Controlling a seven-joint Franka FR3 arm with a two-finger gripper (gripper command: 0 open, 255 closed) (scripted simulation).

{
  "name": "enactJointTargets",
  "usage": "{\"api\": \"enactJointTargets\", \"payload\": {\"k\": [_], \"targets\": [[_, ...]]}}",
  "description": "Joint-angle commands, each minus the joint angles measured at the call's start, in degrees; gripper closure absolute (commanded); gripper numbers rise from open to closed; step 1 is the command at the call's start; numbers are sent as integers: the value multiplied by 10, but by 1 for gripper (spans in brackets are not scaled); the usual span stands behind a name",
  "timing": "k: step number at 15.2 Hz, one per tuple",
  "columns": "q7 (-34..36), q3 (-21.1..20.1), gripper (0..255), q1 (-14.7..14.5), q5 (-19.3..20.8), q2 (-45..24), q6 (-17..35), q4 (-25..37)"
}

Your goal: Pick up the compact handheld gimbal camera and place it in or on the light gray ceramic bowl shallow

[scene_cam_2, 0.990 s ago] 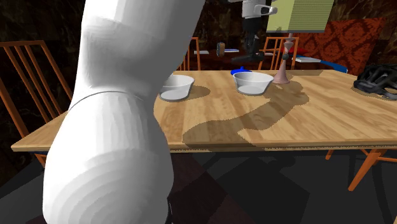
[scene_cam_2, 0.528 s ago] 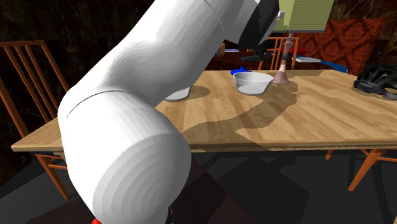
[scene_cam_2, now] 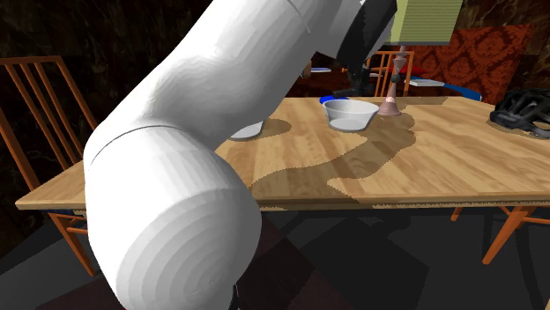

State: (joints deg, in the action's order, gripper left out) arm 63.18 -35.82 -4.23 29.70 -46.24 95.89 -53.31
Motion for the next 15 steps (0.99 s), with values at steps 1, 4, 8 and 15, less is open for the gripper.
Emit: {"api": "enactJointTargets", "payload": {"k": [1,4,8,15], "targets": [[6,-1,255,7,0,4,19,-25],[13,-1,255,16,2,5,47,-57],[13,-1,255,16,2,5,47,-57],[13,-1,0,16,2,5,47,-57]]}}
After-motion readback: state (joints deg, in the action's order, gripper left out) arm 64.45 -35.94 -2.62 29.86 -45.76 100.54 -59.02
